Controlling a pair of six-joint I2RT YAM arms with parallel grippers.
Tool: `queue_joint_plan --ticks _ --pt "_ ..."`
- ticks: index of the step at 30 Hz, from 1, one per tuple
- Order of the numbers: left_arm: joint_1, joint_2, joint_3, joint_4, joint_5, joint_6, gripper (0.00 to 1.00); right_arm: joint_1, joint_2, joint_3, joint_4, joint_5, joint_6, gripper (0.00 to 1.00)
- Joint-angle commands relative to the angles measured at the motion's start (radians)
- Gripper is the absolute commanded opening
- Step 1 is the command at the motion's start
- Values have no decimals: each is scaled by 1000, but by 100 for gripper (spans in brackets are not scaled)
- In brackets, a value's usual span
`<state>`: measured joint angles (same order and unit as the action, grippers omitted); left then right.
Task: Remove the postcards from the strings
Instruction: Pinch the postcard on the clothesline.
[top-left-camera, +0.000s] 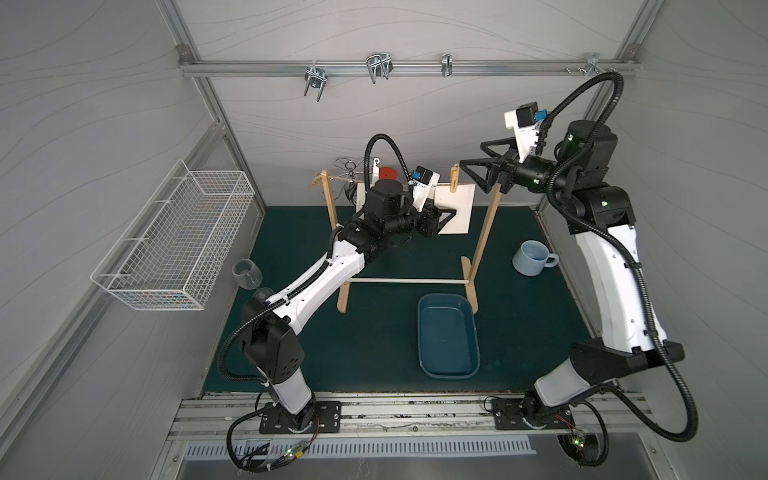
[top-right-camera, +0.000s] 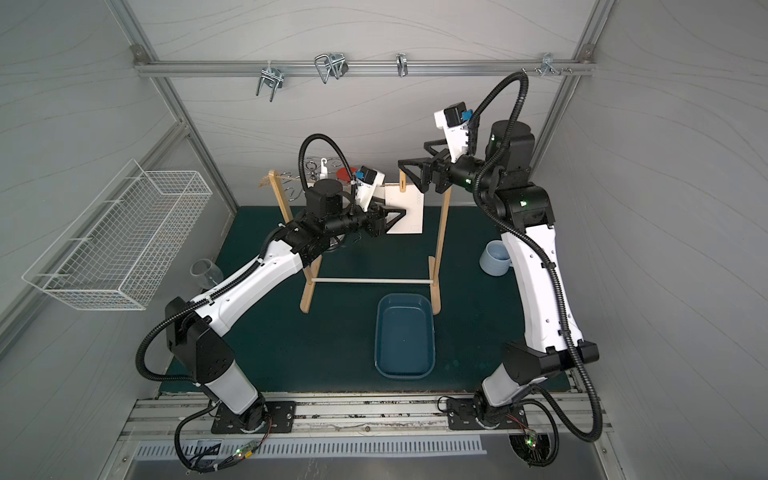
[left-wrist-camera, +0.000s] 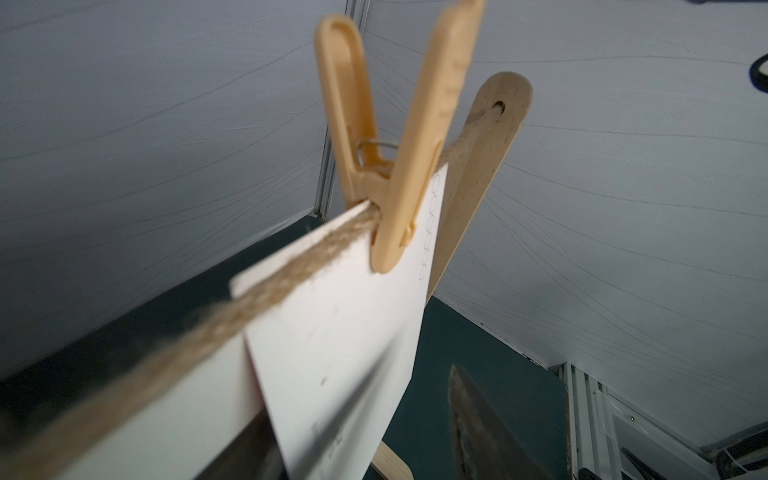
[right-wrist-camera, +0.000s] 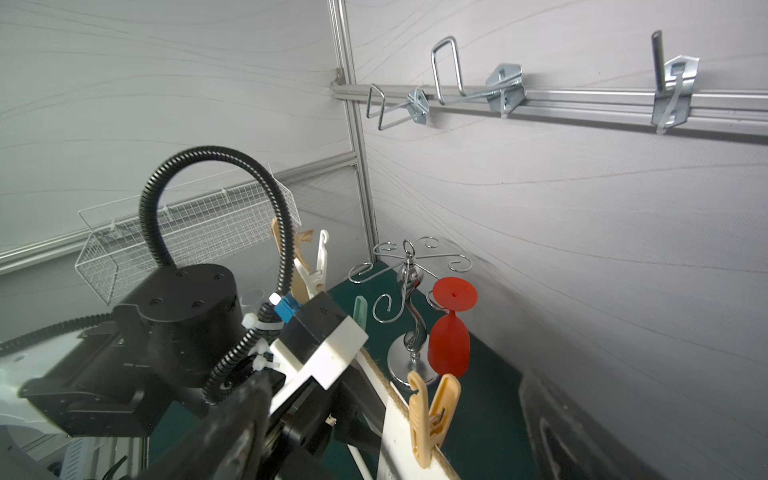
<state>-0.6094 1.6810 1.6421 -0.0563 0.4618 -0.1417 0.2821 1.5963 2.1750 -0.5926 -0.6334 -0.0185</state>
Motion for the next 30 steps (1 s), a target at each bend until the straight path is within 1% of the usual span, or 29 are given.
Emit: queue_joint_plan --ticks 1,8,22,26,30 --pt "5 11 22 62 30 -11 53 4 26 44 -55 -26 -36 94" --pt "8 12 7 75 51 -19 50 4 55 60 -57 -39 -32 95" --pt "10 -5 -67 104 77 -52 49 3 75 85 -57 -47 -27 95" --pt "10 -9 -68 115 78 -54 39 4 78 83 -59 -51 -29 95" --pt "14 -9 -66 116 87 -55 27 4 85 87 -64 -51 -35 95"
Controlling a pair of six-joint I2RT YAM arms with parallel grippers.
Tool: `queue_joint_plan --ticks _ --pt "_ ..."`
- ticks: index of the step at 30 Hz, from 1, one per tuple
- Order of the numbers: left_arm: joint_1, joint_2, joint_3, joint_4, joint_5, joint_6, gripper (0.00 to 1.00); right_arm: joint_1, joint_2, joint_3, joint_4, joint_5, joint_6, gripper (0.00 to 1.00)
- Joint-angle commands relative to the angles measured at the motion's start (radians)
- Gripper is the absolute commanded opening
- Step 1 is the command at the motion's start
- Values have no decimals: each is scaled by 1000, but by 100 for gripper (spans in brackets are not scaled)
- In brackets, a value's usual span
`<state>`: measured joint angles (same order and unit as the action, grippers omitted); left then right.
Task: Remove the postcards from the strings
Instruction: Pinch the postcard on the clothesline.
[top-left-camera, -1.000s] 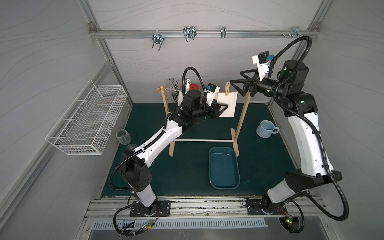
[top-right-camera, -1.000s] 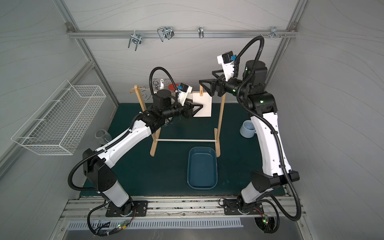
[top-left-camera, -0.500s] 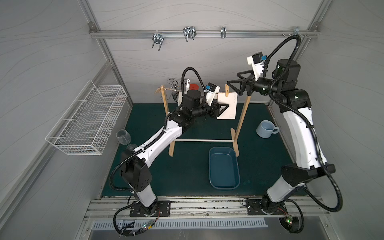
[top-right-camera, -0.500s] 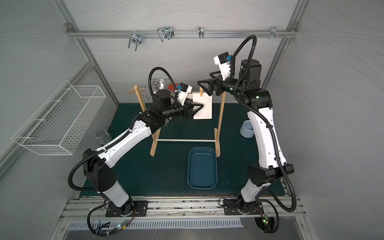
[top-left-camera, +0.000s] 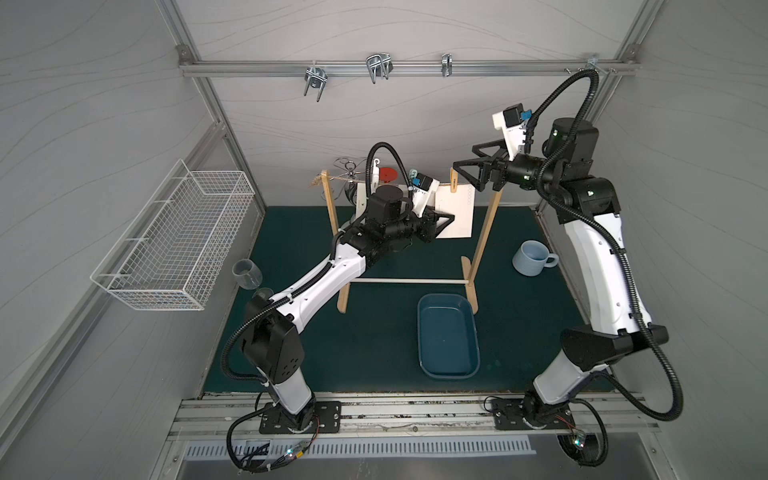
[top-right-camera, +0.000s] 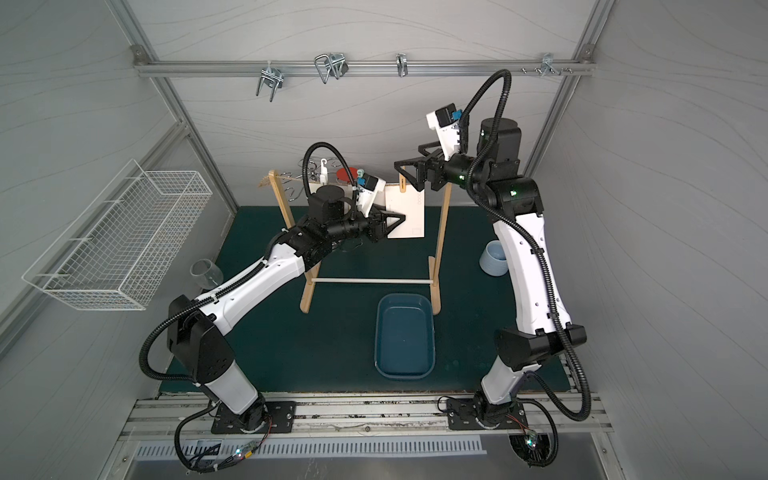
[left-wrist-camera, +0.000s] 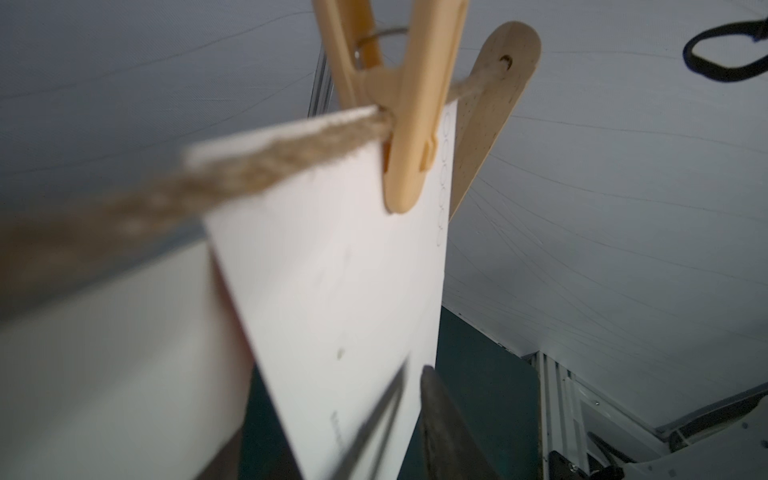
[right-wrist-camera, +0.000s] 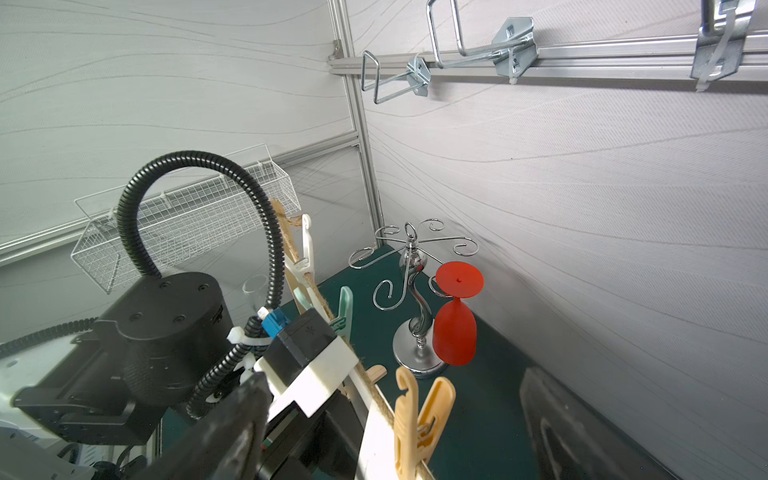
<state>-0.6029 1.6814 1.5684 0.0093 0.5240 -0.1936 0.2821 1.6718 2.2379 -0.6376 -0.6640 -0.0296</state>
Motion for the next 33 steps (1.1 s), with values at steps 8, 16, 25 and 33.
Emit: queue_joint_plan --ticks 8,16,25,33 --pt "11 -6 9 51 42 -7 0 4 41 43 -35 -37 -21 95" --pt "20 -4 4 67 76 -14 0 5 59 43 -52 -70 -24 95" --pt "40 2 -14 135 153 -64 0 18 63 42 -93 -75 -56 95" --pt "44 6 -10 134 189 -63 0 25 61 37 -131 -61 -87 94"
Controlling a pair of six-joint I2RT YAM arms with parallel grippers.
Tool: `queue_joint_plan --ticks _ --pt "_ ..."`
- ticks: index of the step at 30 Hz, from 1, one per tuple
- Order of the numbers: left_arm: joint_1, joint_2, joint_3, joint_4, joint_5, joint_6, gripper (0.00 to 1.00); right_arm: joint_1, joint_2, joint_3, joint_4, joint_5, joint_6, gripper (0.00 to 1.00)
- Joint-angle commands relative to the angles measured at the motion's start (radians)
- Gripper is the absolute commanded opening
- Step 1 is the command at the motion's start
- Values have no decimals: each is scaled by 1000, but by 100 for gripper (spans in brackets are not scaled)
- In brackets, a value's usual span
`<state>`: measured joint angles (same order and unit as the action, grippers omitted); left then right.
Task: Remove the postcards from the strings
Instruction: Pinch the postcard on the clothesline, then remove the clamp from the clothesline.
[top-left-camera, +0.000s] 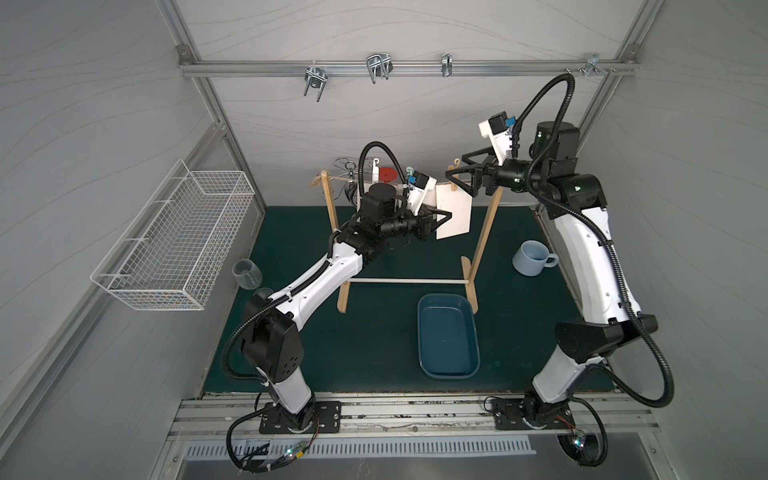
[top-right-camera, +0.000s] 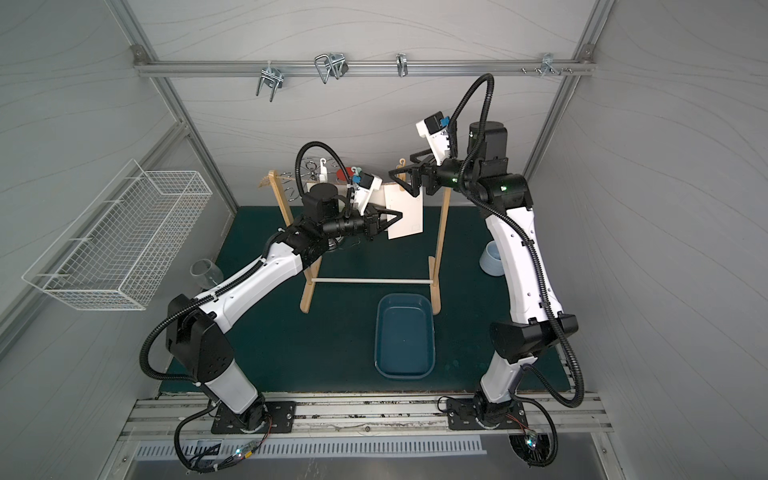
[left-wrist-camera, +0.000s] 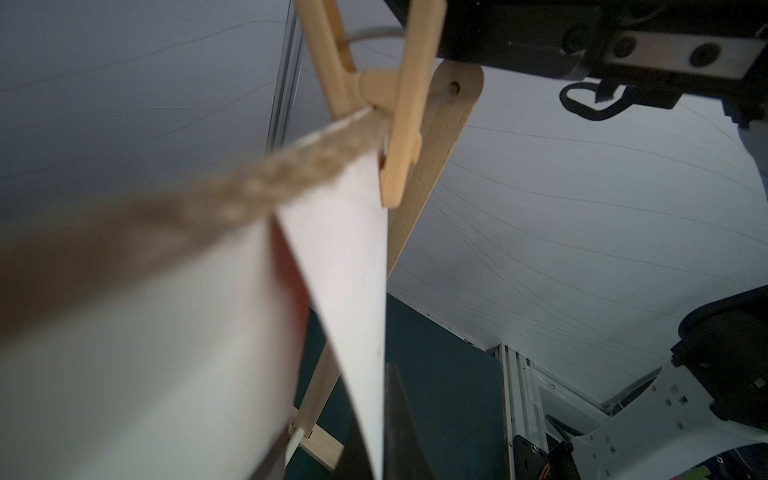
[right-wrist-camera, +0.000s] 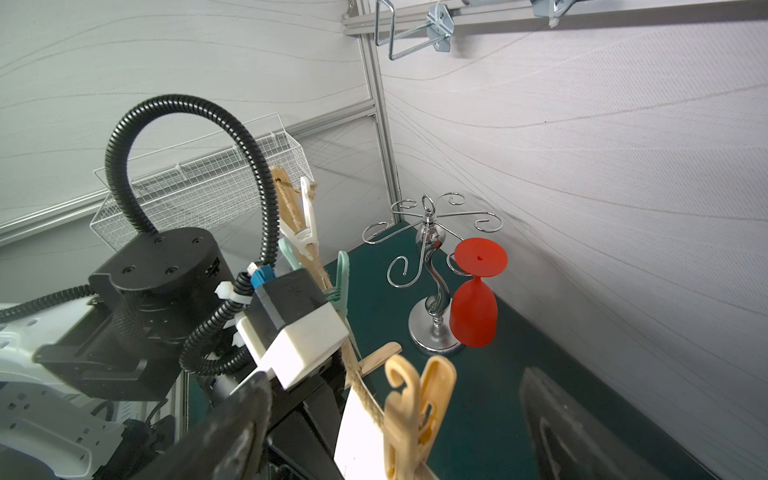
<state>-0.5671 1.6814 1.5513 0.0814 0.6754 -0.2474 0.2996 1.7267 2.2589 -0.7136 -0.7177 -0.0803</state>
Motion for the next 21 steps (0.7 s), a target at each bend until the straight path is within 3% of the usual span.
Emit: queue_joint_plan --ticks 1,10,21 --pt "8 7 8 60 42 -8 0 7 5 16 -57 -7 -38 94" --pt "9 3 0 66 104 14 0 9 19 42 -113 4 -78 90" --pt "10 8 1 42 85 26 0 54 23 64 -97 70 -58 91"
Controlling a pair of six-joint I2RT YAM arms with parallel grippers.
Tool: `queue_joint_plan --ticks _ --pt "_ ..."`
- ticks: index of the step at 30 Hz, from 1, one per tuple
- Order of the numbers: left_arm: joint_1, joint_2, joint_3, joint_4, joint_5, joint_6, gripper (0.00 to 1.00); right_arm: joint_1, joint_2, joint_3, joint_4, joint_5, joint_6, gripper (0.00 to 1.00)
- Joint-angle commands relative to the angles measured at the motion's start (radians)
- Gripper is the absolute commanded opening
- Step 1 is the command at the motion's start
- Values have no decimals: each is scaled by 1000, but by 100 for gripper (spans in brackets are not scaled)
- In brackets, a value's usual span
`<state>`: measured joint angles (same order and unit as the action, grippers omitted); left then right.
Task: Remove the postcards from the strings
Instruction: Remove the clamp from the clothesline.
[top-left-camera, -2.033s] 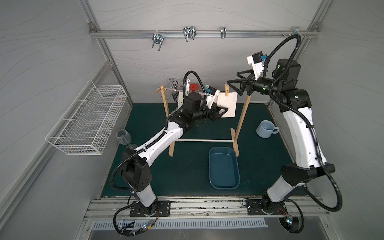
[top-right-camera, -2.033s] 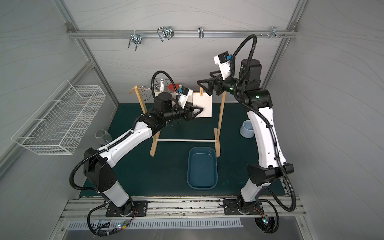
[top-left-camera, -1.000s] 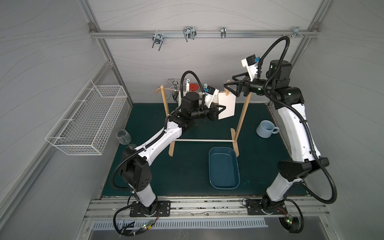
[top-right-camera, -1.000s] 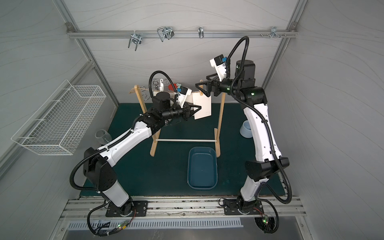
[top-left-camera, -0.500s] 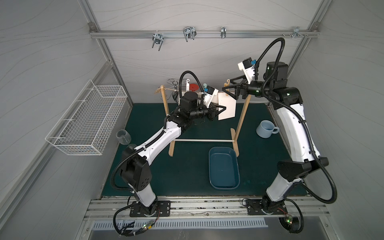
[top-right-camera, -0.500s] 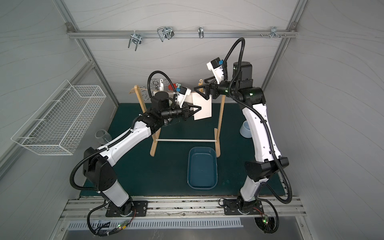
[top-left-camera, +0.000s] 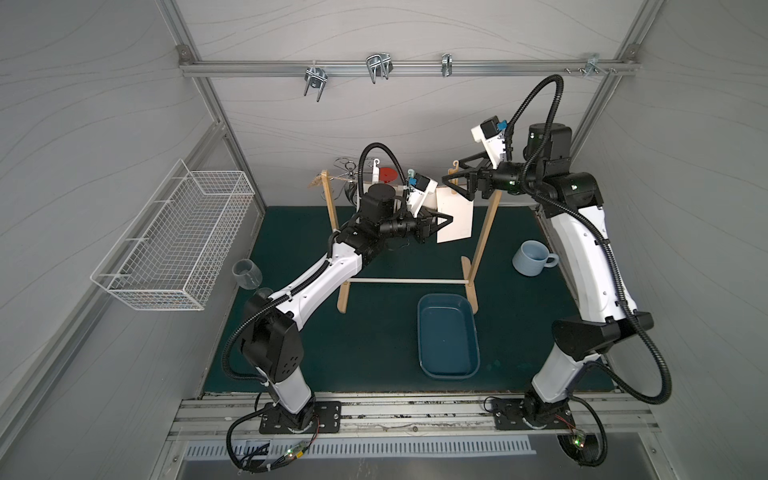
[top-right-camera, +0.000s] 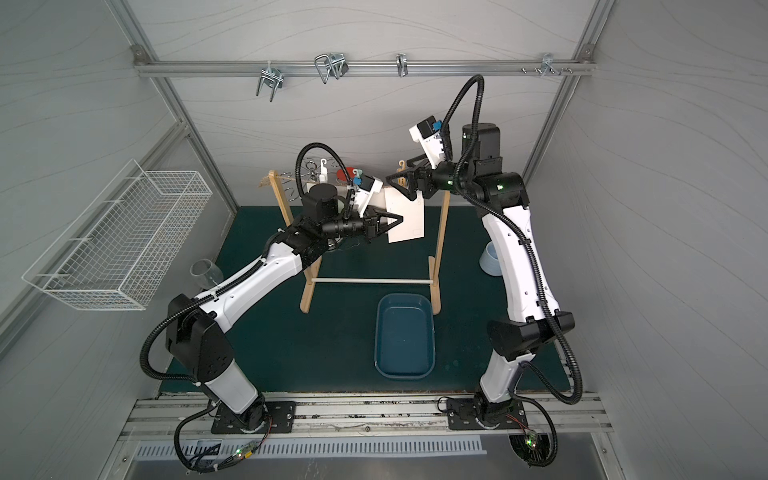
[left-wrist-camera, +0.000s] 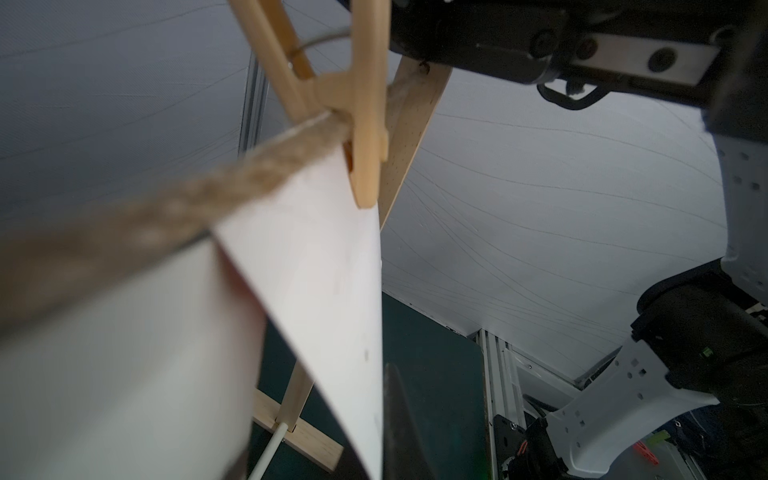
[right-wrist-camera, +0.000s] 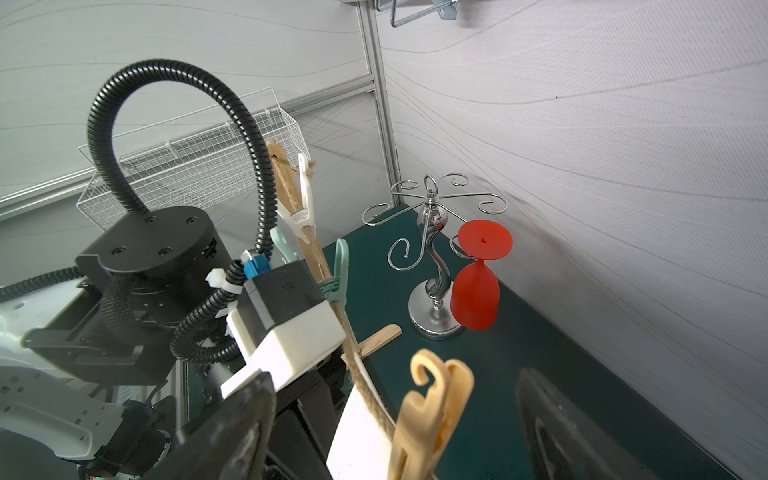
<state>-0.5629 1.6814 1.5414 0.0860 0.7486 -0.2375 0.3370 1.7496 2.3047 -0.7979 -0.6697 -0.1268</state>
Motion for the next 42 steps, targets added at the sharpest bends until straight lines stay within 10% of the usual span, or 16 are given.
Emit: queue_joint_plan --ticks 1,42 --pt "6 8 10 36 8 18 0 18 1 17 -15 24 -11 91" --pt "26 -18 2 16 72 39 0 -9 50 34 -171 -43 -92 78"
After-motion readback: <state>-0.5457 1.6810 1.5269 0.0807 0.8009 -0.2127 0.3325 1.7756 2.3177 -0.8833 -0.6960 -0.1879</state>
